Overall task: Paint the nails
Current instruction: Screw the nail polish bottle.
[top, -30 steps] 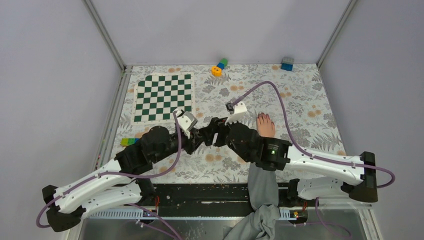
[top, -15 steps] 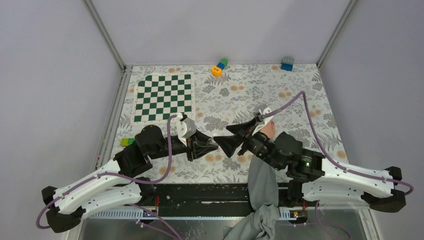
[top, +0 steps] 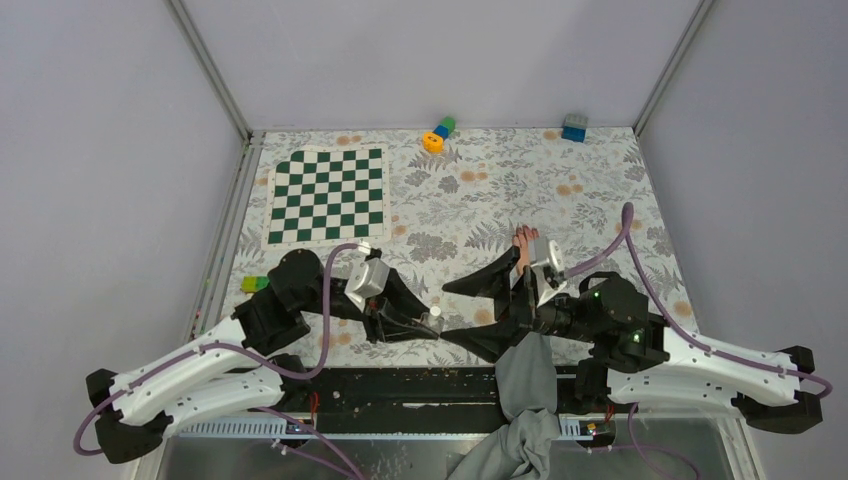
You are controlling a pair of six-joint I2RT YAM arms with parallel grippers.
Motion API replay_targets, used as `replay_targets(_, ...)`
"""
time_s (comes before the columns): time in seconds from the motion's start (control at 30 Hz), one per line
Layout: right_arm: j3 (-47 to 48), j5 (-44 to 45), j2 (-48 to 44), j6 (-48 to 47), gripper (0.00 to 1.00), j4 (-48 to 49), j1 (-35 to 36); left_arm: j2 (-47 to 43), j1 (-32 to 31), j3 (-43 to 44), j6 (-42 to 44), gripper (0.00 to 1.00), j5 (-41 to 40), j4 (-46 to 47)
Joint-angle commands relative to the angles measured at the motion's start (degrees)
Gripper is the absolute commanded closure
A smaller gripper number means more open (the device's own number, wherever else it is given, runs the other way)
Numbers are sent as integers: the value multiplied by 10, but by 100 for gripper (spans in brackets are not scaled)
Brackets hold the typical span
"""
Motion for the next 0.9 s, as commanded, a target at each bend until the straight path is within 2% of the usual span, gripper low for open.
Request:
replay_targets(0.0, -5, -129, 2, -11, 18, 51, -2, 9, 0, 9, -28, 100, 130, 74)
replay_targets(0.3, 10, -219, 55, 22, 25, 93, -2, 20, 0, 17, -40, 100, 176, 81)
replay_targets(0.7, -10, -228, 68, 59, 39, 119, -6, 11, 0, 12, -43, 100, 174, 90)
replay_targets(0.87, -14, -227, 68, 64, 49, 120, -9, 9, 0, 12, -44, 100, 173, 92)
